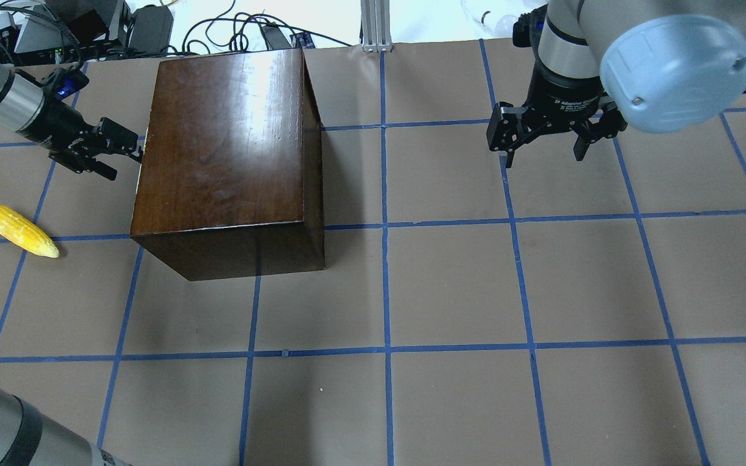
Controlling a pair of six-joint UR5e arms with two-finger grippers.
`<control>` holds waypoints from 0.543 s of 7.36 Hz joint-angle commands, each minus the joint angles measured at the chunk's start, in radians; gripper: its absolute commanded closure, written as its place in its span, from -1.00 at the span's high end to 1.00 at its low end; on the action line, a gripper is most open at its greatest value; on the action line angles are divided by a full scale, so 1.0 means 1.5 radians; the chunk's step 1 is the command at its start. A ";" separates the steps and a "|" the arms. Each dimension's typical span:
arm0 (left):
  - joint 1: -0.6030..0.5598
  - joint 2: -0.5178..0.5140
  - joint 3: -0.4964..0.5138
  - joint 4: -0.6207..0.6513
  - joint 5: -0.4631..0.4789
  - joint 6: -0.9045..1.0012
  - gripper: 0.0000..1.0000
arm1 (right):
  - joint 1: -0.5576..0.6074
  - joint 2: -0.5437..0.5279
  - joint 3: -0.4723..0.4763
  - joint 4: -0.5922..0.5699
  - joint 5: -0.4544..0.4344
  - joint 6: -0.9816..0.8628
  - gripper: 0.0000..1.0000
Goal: Open drawer and put corn inside
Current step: 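Lower the left gripper and hook the white drawer handle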
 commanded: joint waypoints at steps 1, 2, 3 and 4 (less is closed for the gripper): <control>-0.001 -0.011 -0.001 0.014 -0.001 0.000 1.00 | 0.000 0.000 0.000 -0.001 0.000 0.000 1.00; -0.001 -0.014 -0.002 0.015 -0.002 0.000 1.00 | 0.000 0.000 0.000 0.000 0.000 0.000 1.00; -0.001 -0.019 -0.005 0.015 -0.003 0.000 1.00 | 0.000 0.000 0.000 0.000 0.000 0.000 1.00; -0.003 -0.020 -0.006 0.016 -0.002 0.000 1.00 | 0.000 0.000 -0.001 0.000 0.000 0.000 1.00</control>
